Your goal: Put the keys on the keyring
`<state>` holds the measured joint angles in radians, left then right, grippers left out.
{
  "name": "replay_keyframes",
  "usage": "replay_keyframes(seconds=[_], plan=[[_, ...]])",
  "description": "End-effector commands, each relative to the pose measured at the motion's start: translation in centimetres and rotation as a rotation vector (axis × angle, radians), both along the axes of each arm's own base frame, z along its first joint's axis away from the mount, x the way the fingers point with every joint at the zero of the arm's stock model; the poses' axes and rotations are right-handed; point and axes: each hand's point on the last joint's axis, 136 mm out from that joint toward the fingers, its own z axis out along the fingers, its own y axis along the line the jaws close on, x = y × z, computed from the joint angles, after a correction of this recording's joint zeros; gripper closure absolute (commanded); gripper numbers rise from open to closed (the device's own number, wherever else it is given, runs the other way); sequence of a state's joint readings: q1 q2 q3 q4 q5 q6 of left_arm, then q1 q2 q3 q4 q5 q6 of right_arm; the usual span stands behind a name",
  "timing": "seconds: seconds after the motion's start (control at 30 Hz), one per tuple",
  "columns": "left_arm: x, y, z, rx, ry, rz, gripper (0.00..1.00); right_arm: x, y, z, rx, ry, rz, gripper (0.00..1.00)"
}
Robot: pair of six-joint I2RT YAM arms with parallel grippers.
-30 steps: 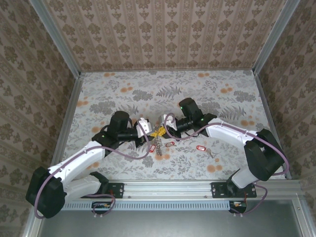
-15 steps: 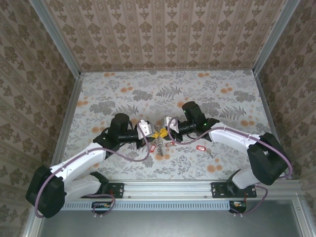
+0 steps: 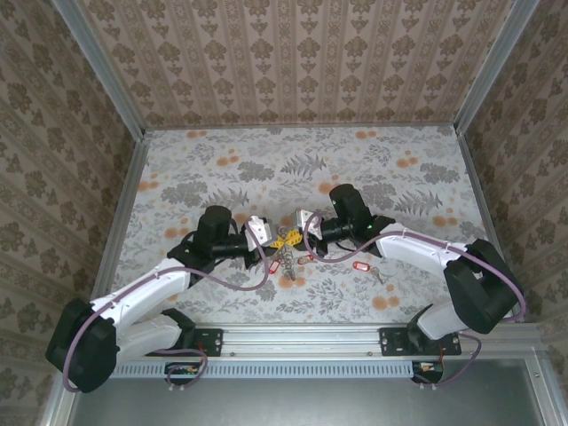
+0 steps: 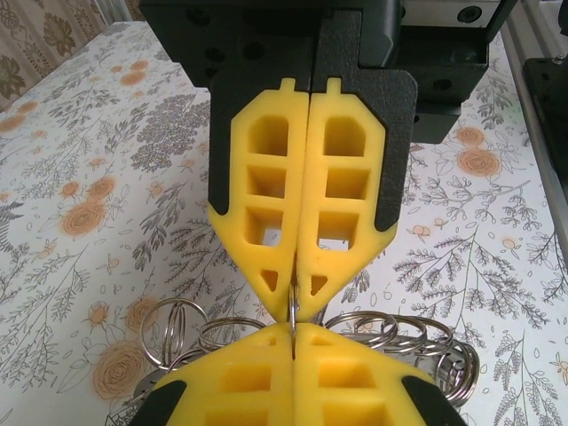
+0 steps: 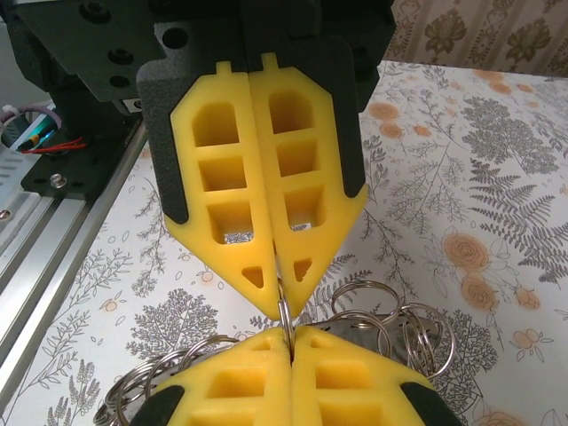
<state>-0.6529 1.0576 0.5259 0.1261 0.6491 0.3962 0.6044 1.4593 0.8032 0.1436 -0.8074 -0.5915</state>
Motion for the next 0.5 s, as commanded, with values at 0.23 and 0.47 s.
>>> replay_keyframes(seconds=[0.23, 0.47], plan=[[-0.2, -0.4, -0.5, 0.011, 0.017, -0.034, 0.83, 0.2, 0.1, 1.6, 0.045, -0.049, 0.010, 1.00], [0.2, -0.8, -0.3, -0.001, 0.009, -0.037, 0.83, -0.1, 0.1, 1.7, 0.044, -0.033, 0.022, 1.00]])
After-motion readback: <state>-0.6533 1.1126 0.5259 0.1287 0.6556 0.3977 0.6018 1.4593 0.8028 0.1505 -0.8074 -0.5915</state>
